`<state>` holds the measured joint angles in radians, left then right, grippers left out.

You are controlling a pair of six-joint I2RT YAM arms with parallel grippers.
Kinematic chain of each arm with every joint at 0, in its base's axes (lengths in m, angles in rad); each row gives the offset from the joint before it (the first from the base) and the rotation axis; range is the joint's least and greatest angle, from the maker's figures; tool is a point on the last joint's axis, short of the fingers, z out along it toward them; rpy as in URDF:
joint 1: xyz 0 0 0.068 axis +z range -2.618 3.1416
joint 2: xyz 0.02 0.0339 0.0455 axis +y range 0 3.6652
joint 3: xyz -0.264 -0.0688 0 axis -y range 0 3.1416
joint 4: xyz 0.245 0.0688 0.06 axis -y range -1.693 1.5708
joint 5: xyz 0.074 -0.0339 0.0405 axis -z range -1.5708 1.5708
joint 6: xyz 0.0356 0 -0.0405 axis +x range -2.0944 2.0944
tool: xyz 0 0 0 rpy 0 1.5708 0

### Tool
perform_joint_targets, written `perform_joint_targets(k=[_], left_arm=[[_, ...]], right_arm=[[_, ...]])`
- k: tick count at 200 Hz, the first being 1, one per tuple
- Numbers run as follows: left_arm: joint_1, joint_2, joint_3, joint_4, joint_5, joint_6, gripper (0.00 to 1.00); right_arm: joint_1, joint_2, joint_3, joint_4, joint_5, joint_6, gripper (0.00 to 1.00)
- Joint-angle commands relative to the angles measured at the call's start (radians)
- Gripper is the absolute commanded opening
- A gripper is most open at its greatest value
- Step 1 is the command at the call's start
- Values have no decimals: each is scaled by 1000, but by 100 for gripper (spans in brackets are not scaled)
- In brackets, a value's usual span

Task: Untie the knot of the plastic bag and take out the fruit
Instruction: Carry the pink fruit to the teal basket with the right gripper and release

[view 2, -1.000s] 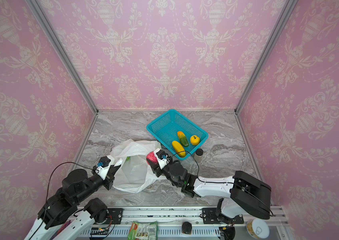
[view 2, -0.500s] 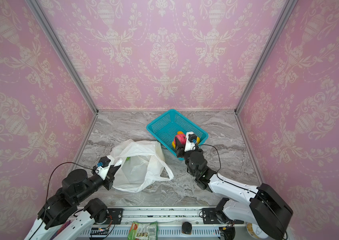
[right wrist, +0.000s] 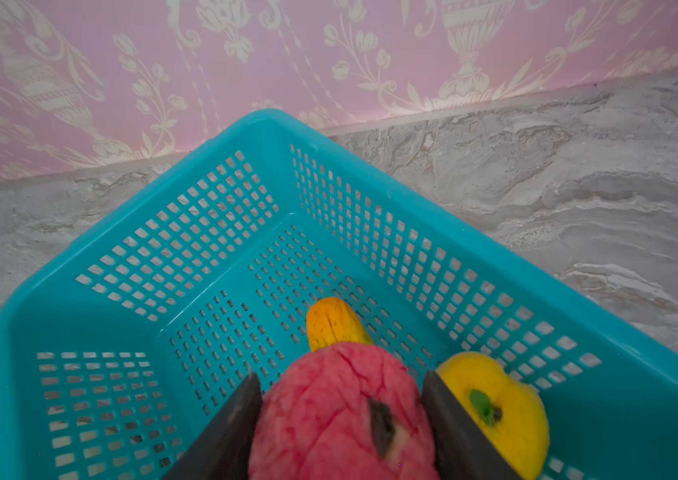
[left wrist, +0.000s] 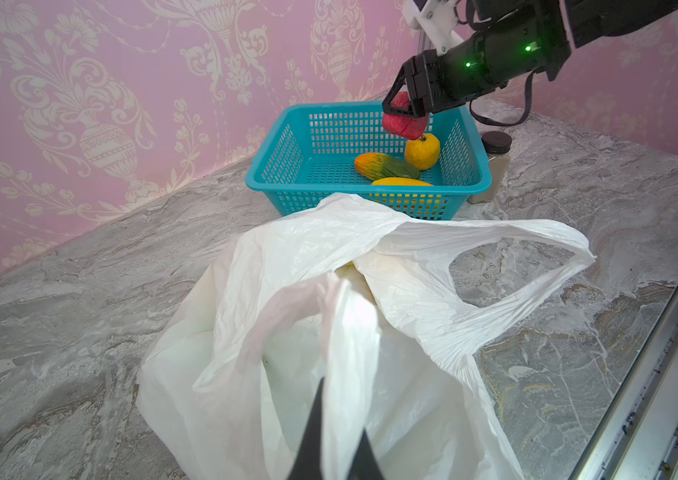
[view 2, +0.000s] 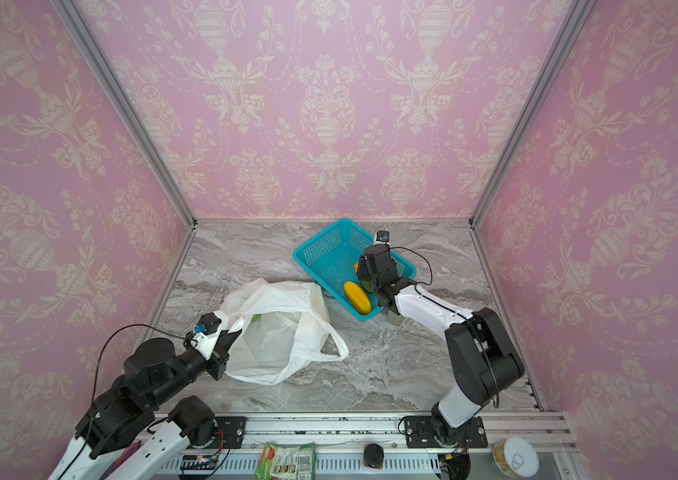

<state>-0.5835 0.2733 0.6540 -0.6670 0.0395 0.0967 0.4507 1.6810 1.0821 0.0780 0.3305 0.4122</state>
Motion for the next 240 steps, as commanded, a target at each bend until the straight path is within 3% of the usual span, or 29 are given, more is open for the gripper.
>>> perform_joint_targets(k=[1, 38, 74, 111, 128, 178, 216, 240], left_arm=[[11, -19, 16, -1, 9, 11, 0], [11, -20, 13, 2, 9, 10, 0], [11, -26, 13, 1, 7, 11, 0], [14, -17, 13, 1, 8, 10, 0], [14, -22, 12, 1, 7, 10, 0], [13, -20, 13, 1, 7, 10, 0], [13, -22, 12, 0, 7, 10, 0], [14, -22, 13, 1, 7, 8, 0]], right_arm=[[-6, 93, 84, -153, 11, -41, 38], [-14, 279, 313, -265, 29, -88, 43], [-25, 370, 396, -297, 54, -107, 49], [-29, 379, 405, -292, 38, -108, 68], [-29, 367, 399, -290, 36, -107, 80], [-28, 250, 295, -222, -13, -103, 99], [-21, 94, 211, -207, -30, -74, 100], [-17, -17, 173, -233, 16, 59, 100]])
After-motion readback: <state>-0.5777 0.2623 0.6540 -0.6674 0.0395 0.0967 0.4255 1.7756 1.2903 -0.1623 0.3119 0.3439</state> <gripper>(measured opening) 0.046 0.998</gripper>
